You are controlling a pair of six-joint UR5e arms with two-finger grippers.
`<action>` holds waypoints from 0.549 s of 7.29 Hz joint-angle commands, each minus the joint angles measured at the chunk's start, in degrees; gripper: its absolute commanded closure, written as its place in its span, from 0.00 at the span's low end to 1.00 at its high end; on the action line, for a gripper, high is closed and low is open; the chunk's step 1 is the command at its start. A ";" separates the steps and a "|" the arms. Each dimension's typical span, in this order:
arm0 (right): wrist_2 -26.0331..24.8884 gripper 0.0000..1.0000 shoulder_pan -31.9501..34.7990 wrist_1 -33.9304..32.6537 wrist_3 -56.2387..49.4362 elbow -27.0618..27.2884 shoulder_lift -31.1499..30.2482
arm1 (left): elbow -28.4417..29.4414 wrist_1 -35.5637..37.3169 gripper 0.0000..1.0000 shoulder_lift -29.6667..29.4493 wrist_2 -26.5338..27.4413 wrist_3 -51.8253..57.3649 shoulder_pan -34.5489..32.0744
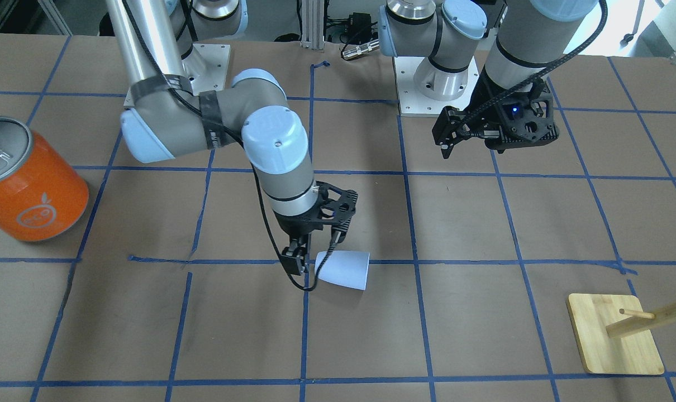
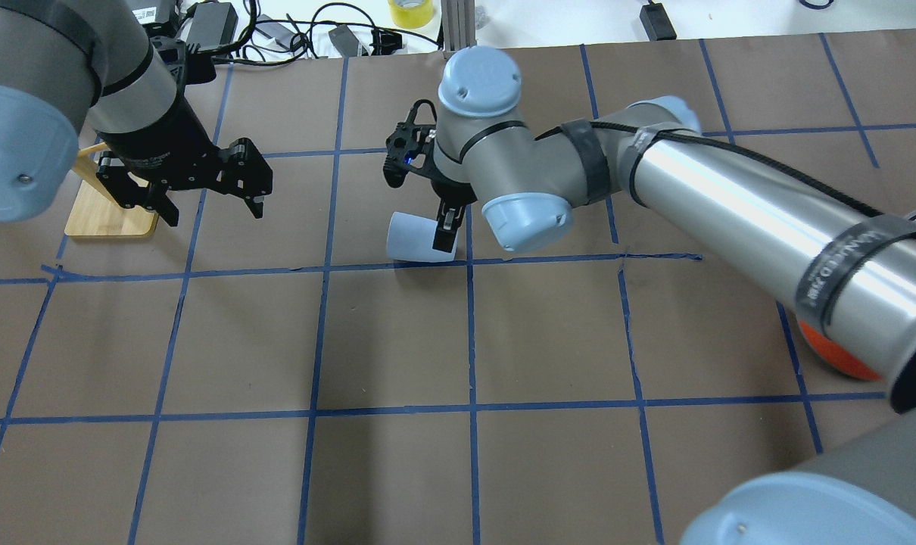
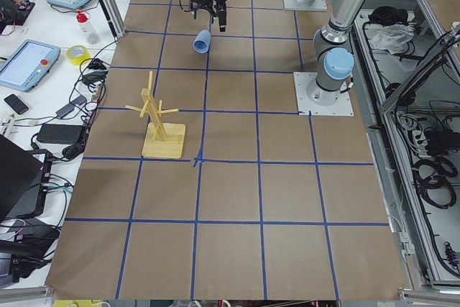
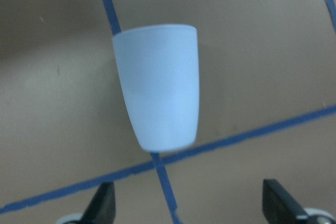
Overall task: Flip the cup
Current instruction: 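Tip the cup onto its side and open the right gripper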
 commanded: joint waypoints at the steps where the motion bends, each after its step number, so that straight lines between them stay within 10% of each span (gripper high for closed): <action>1: 0.01 0.00 -6.67 15.59 5.14 -0.03 -10.64 | -0.73 -0.27 0.00 -0.36 -0.33 0.10 0.21; 4: -3.66 0.00 -11.95 28.46 17.49 0.41 -23.92 | -5.55 12.27 0.00 -6.57 -13.64 -0.25 0.30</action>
